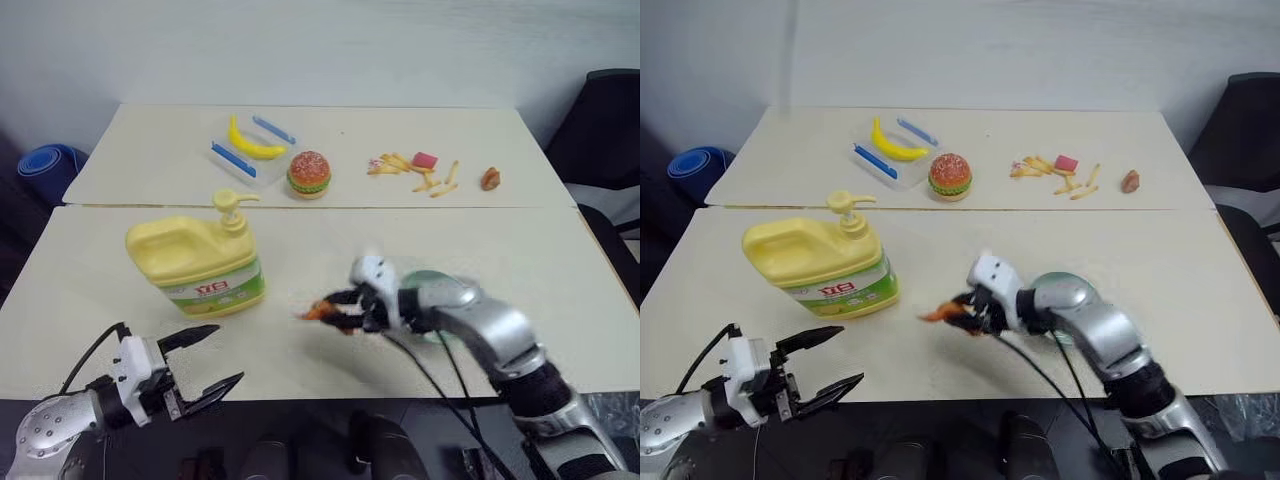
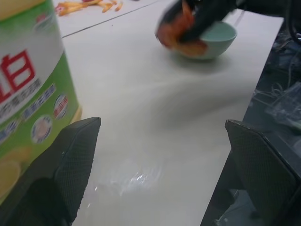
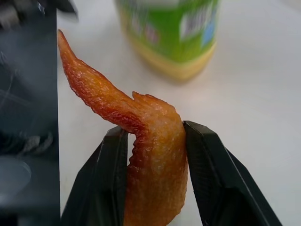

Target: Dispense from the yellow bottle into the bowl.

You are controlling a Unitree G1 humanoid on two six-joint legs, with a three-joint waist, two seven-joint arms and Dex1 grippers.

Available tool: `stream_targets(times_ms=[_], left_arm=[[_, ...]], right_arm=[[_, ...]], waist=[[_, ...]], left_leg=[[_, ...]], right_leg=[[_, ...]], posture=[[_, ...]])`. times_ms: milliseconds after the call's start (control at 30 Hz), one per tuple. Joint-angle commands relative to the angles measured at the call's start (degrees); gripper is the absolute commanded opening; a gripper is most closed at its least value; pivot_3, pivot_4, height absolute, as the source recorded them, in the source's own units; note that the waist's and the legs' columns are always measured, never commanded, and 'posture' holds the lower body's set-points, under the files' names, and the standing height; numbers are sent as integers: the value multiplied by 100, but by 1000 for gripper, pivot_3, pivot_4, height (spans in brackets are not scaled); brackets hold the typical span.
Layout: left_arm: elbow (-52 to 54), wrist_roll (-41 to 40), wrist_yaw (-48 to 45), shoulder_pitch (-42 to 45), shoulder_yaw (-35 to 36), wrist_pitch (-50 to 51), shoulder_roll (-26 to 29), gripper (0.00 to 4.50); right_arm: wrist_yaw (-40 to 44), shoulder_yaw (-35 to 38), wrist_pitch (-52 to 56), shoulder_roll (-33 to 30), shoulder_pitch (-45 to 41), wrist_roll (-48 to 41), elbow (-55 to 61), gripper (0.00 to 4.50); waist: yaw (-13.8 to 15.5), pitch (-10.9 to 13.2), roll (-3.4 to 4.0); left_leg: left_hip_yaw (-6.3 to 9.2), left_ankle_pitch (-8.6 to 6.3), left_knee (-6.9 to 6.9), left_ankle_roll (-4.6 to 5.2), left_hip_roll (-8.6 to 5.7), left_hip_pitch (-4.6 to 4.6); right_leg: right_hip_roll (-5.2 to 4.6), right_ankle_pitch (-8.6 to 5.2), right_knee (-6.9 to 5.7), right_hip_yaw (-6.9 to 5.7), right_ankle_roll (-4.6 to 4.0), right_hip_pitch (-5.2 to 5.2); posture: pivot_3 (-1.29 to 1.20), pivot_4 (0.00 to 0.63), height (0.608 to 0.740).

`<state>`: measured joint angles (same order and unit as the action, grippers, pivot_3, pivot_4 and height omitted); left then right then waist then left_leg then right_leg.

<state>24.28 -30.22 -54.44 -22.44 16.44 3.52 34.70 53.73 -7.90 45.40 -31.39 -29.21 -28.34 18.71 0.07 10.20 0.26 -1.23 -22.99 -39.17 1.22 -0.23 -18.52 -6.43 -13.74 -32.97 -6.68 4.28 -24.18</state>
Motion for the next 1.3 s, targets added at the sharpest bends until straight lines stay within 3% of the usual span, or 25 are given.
stream_targets(times_ms=[33,100,233,367,467,600,700,767,867,967,1067,1200,1300], left_arm=[[334,-224,75,158,-191,140,-72,4500],[355,-207,71,258,-325,176,-96,4500],[276,-122,54,461,-651,211,-172,4500],[69,-43,-40,635,-782,134,-158,4500],[-60,-102,-90,778,-725,151,-110,4500],[-140,-145,-135,873,-667,170,-56,4500],[-113,-228,-152,850,-607,220,-21,4500],[-80,-261,-184,776,-564,226,-5,4500],[-59,-282,-209,668,-503,220,-3,4500],[-76,-254,-223,618,-461,178,-10,4500],[-132,-193,-186,635,-460,140,-42,4500],[-164,-137,-187,664,-459,104,-29,4500],[-185,-116,-147,666,-414,71,-38,4500]], right_arm=[[185,1267,210,-719,-122,-530,27,1469],[321,1531,38,-1306,17,-338,-264,1469],[273,1768,-1045,-2354,425,694,-2175,1469],[-34,1215,-2966,-2673,409,1924,-5013,1469],[-115,1026,-3536,-2516,168,2283,-5904,1469],[-105,1058,-4302,-2312,23,2391,-6609,2668],[28,1418,-4658,-2311,140,2087,-6514,3714],[473,1757,-4830,-2394,543,1675,-5843,4420],[1051,2274,-4312,-2433,1402,856,-4123,4467],[970,2551,-3307,-2296,2223,85,-2259,4467],[654,2200,-2633,-1982,3085,-300,-407,4467],[-90,1797,-2427,-1305,3437,-63,149,4467],[-659,1357,-2683,-933,3434,675,-2,4467]], waist=[[25,3,5],[63,1,2],[86,-1,-3],[78,1,1],[48,11,25],[-62,22,49],[-66,24,54],[-30,24,55],[39,24,58],[78,26,62],[138,23,59],[142,21,43],[141,20,43]], left_leg=[[1,1,0,1,-2,-1],[1,0,0,4,-4,0],[-6,-1,0,6,-4,7],[-23,4,0,12,-8,27],[-31,11,0,6,-4,29],[-58,20,2,0,6,30],[-61,21,2,-2,11,35],[-60,21,2,-4,11,35],[-49,18,1,-7,14,38],[-41,14,0,-5,12,42],[-30,2,2,-13,17,38],[-22,-15,2,-32,22,37],[-21,-7,2,-14,16,40]], right_leg=[[-2,1,1,0,2,1],[-5,2,7,1,3,4],[-2,1,18,2,2,11],[0,3,12,11,5,25],[9,3,6,16,5,27],[21,5,-5,31,8,33],[25,5,-4,44,9,36],[24,7,-1,45,12,36],[22,8,10,36,13,39],[17,10,16,36,17,40],[14,7,16,33,13,46],[18,2,15,26,4,50],[13,2,15,25,4,42]], posture=[[0,150,740],[0,150,740],[0,150,740],[0,150,740],[0,150,740],[0,150,740],[0,150,740],[0,150,740],[0,150,740],[0,150,740],[0,150,740],[0,150,740],[0,150,740]])
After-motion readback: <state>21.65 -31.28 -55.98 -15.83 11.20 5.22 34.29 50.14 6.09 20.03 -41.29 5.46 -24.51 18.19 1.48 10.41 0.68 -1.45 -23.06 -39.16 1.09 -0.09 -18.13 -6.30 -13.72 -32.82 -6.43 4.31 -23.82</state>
